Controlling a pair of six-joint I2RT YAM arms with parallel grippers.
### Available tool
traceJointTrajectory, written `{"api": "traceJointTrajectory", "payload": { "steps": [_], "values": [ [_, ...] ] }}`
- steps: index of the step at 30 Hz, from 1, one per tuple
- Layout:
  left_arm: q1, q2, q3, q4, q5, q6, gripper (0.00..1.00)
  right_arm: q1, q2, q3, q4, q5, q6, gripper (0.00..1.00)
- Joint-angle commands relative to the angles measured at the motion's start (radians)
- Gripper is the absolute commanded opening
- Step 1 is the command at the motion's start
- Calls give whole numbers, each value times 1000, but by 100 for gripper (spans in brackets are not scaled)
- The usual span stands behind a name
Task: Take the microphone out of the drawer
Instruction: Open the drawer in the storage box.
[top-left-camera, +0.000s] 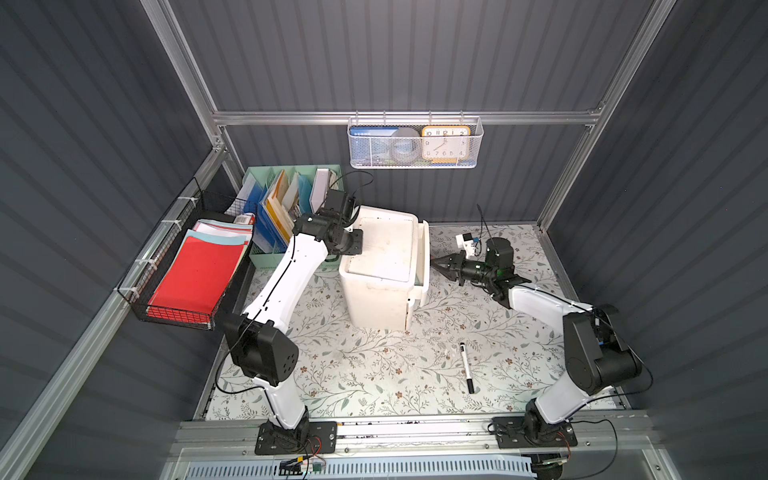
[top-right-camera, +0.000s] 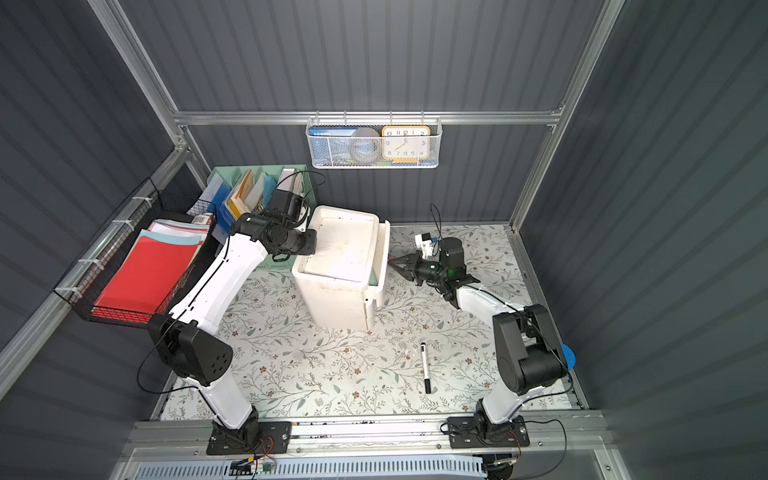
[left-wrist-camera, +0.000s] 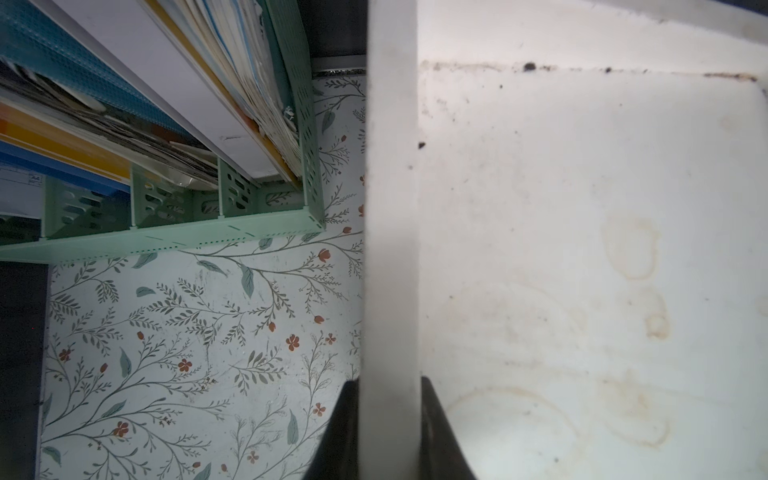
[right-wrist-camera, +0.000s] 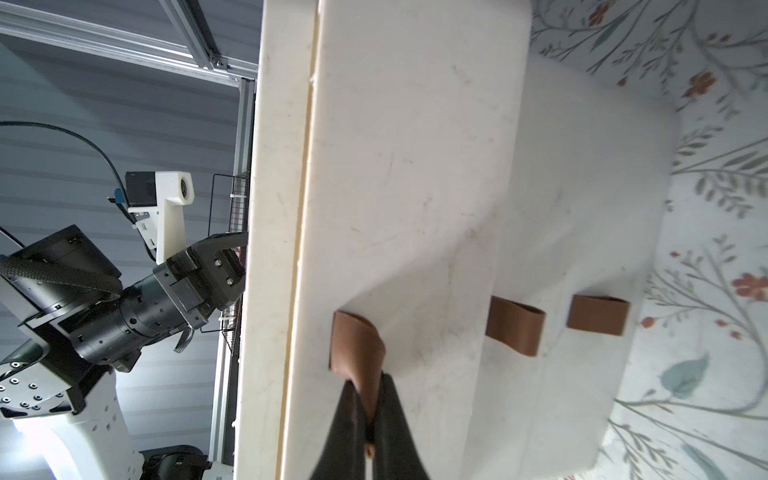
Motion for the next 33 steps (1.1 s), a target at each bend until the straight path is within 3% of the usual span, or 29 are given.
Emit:
{"api": "traceJointTrajectory", "payload": {
  "steps": [1,12,27,28,31,33],
  "values": [
    [23,-4,0,76,-31,-49,3,-56,-46,-19,-105,43,-80,0],
    [24,-1,1,94,-38,-42,1,-155,-160,-50,-353,102,-207,0],
    [23,-7,2,117,-45,-43,1,-217,-181,-19,-450,130,-266,0],
    [23,-6,1,119,-45,-43,1,-218,-184,-12,-461,131,-272,1],
    [23,-4,2,123,-45,-45,1,-218,-208,18,-531,160,-309,25],
    [23,-3,1,127,-44,-45,1,-216,-235,54,-609,195,-352,33]
  ]
}}
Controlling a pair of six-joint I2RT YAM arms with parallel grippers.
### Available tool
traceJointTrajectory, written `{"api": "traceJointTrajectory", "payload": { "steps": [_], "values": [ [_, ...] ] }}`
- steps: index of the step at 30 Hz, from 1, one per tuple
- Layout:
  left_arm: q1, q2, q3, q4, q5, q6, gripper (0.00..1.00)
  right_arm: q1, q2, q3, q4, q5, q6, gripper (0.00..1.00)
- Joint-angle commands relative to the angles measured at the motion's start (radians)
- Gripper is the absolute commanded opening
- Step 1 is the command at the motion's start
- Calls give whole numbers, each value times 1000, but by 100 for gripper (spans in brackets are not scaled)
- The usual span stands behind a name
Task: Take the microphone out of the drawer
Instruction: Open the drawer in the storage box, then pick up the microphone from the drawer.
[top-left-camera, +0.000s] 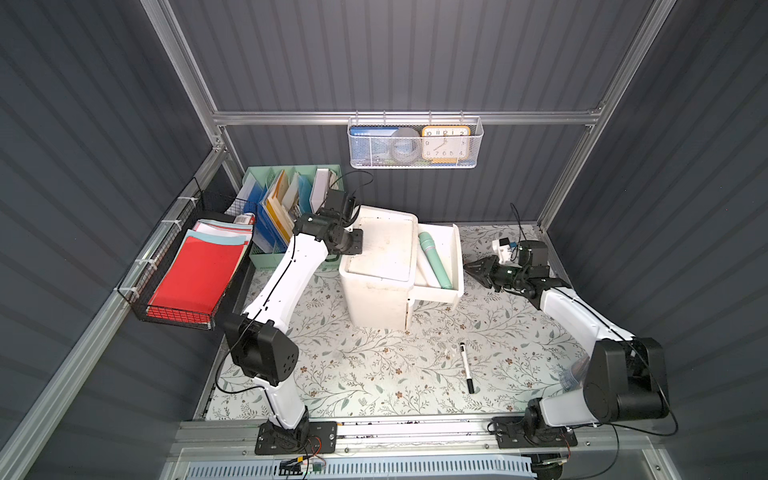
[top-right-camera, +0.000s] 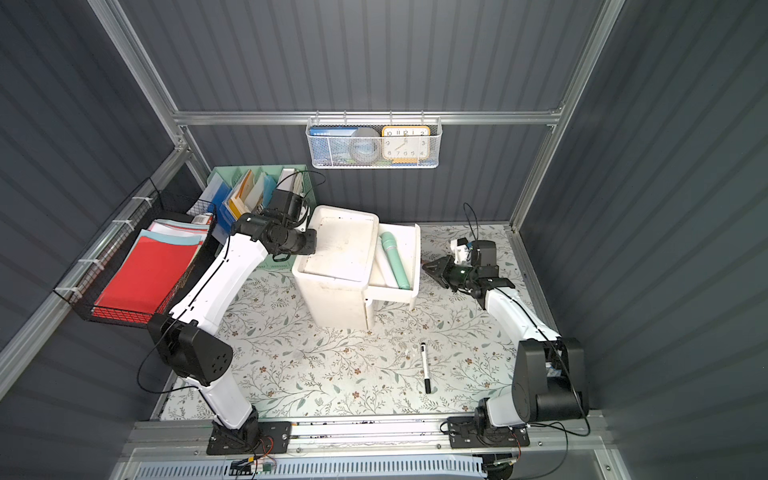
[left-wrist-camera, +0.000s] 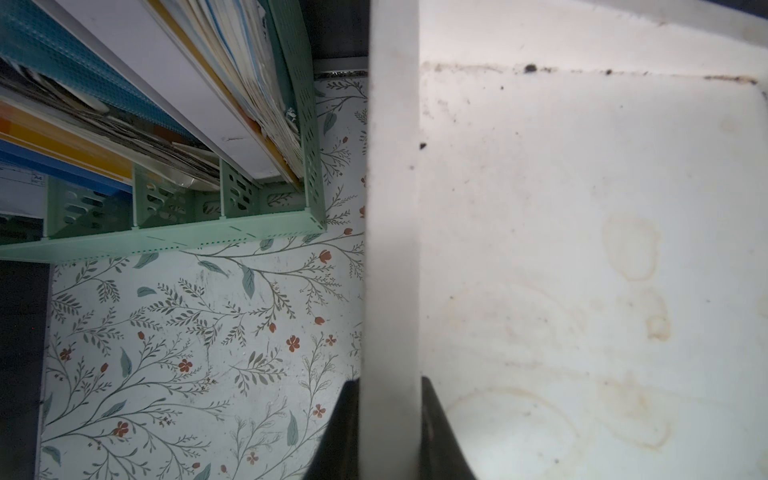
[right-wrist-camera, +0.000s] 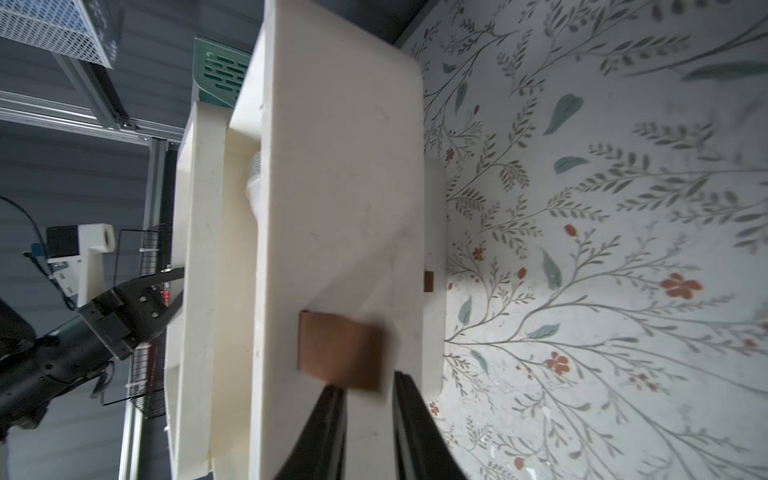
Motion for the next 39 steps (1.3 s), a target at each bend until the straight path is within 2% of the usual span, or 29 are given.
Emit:
{"api": "traceJointTrajectory", "payload": {
  "steps": [1,7,12,19,26,32,39],
  "values": [
    [24,-2,3,124,-38,-42,1,-14,-59,81,-163,92,-95,35],
    [24,-6,10,133,-38,-41,2,22,-93,266,-389,184,-218,45],
    [24,-10,7,139,-39,-33,2,139,-52,431,-522,294,-291,46],
    [24,-11,-1,143,-29,-44,2,320,127,720,-752,425,-403,47],
    [24,-16,-12,147,-15,-53,2,414,306,923,-882,560,-472,46],
    [24,-22,-21,150,-5,-56,2,442,424,1020,-943,650,-505,46],
    [24,-23,-28,151,6,-57,2,456,512,1057,-949,694,-523,46]
  ]
}}
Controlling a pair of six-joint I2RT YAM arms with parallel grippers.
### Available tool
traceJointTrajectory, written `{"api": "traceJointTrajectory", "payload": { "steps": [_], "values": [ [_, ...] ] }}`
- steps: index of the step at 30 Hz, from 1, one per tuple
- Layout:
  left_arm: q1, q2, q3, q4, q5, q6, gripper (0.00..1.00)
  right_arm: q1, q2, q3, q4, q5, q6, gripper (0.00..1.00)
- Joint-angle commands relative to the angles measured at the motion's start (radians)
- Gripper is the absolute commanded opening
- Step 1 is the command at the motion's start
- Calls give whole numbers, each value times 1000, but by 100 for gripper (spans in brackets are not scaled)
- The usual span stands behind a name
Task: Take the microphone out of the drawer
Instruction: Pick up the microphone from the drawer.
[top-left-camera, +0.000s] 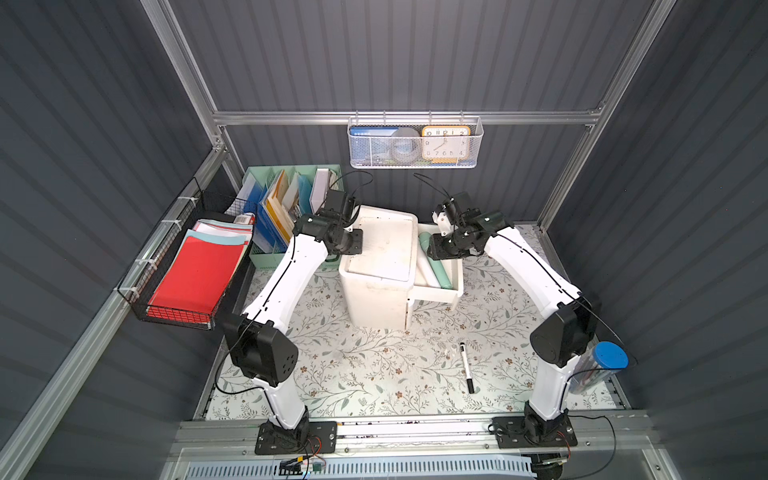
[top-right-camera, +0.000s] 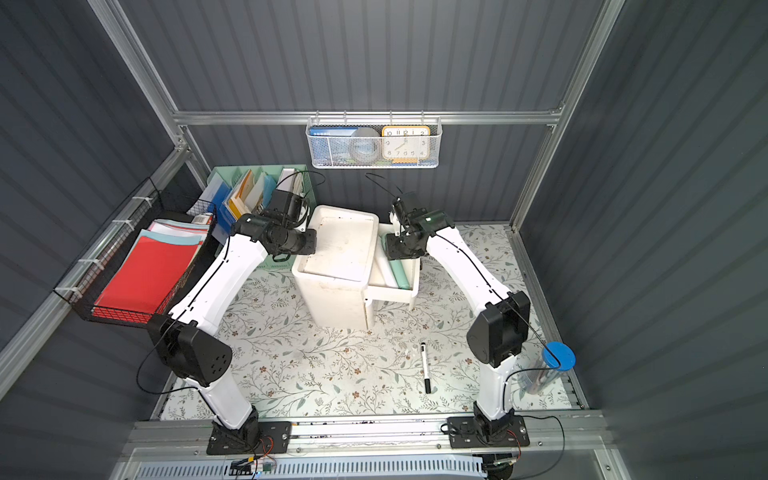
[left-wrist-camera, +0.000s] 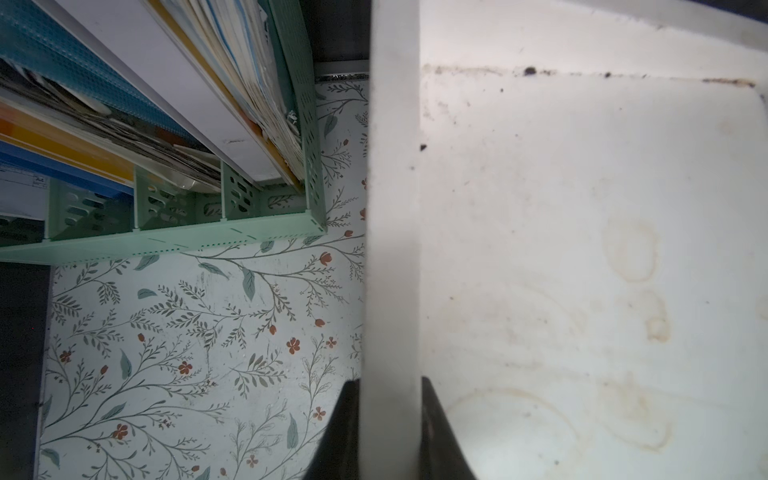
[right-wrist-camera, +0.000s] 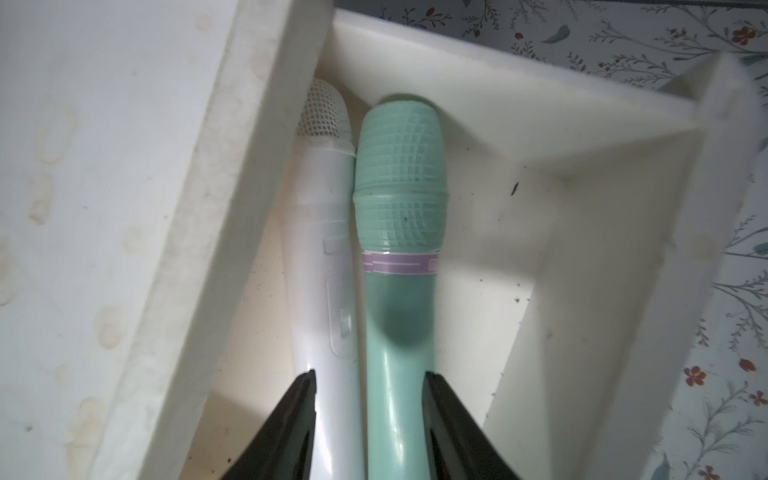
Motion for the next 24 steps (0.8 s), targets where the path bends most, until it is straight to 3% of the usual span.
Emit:
{"api": "traceJointTrajectory", "payload": {
  "steps": [1,14,24],
  "values": [
    [24,-19,-14,133,6,-58,2,13,29,29,-30,56,-25,46],
    [24,-29,-27,147,8,-55,2,49,102,39,-17,185,-57,44],
    [24,-25,-25,144,17,-61,3,53,147,39,-36,183,-48,44]
  ]
}}
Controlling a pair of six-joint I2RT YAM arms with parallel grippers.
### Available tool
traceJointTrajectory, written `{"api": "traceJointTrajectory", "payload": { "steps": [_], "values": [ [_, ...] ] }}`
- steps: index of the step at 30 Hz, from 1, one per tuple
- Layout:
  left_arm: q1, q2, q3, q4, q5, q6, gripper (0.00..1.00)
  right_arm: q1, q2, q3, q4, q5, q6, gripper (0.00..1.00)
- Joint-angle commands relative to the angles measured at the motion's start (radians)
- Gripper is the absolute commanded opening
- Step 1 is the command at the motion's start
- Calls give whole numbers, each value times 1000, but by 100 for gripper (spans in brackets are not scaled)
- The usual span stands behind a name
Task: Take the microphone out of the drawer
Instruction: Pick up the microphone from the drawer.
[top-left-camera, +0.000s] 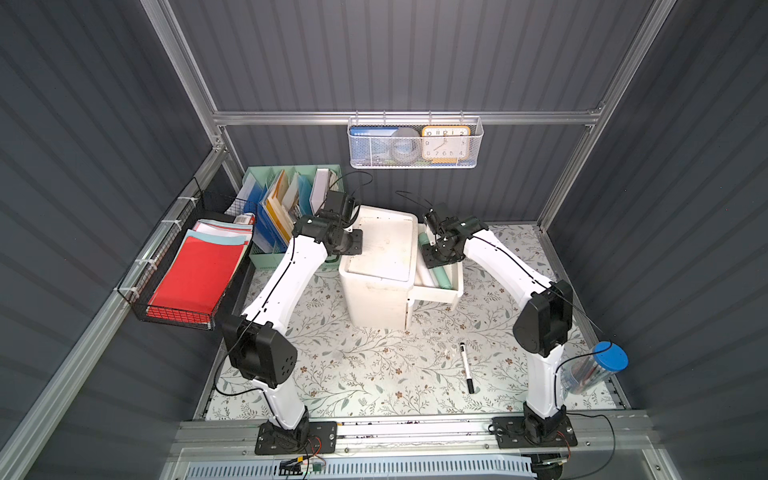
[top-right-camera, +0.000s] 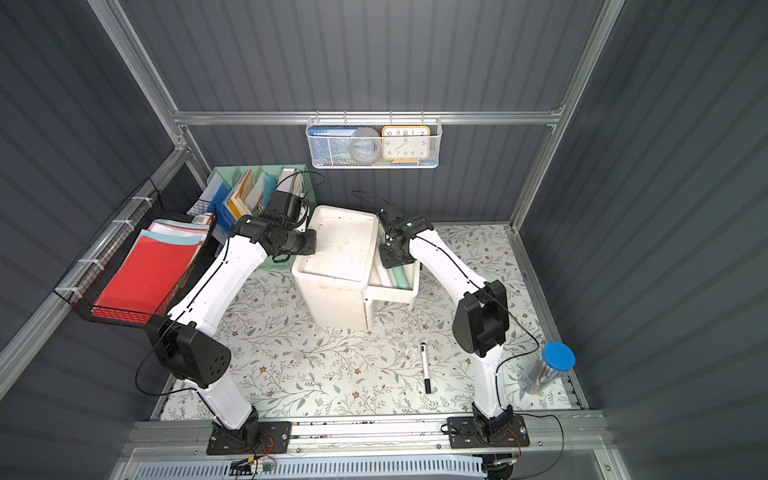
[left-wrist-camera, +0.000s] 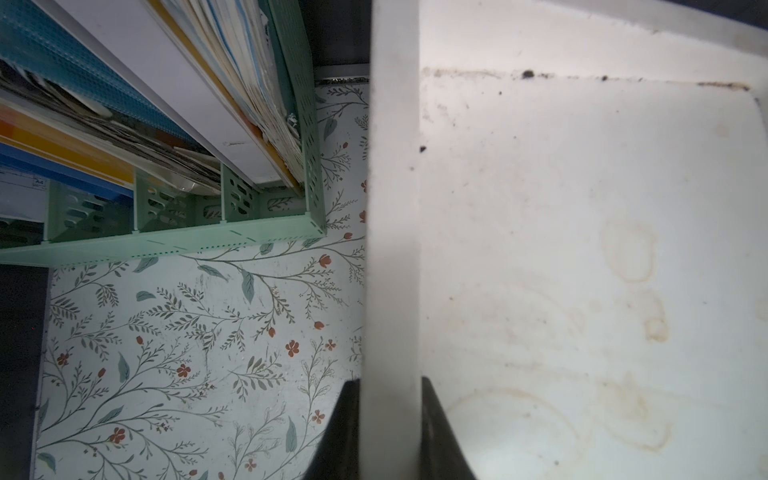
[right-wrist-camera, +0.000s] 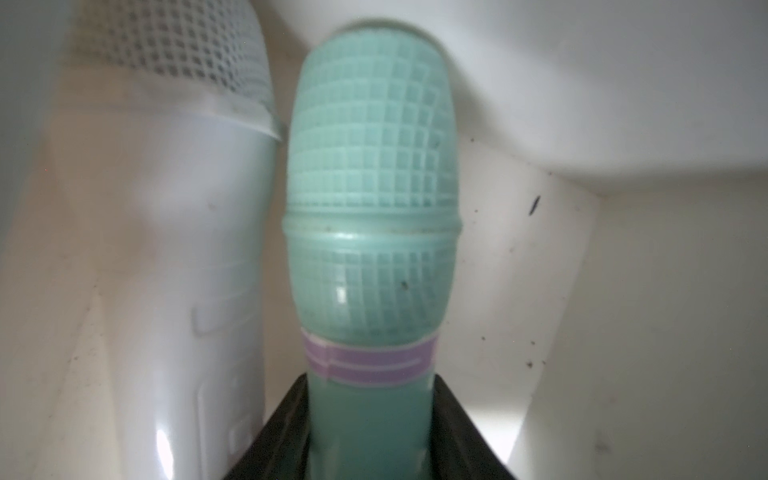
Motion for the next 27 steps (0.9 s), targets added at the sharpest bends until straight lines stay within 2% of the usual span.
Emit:
{"api": "traceJointTrajectory", "payload": {
  "steps": [1,3,8,10,16,27],
  "values": [
    [24,-14,-6,124,13,-61,3,6,31,18,-34,7,6,43],
    [24,-13,-4,125,13,-62,3,5,34,18,-33,3,9,40],
    [24,-16,-7,124,7,-62,2,5,28,27,-31,4,24,22],
    [24,-19,-9,127,3,-60,2,5,19,30,-29,10,32,17],
    [24,-25,-19,131,3,-65,2,5,-20,30,-17,23,43,12],
    [24,-23,-16,131,1,-67,3,6,-119,13,39,50,72,9]
  ]
}}
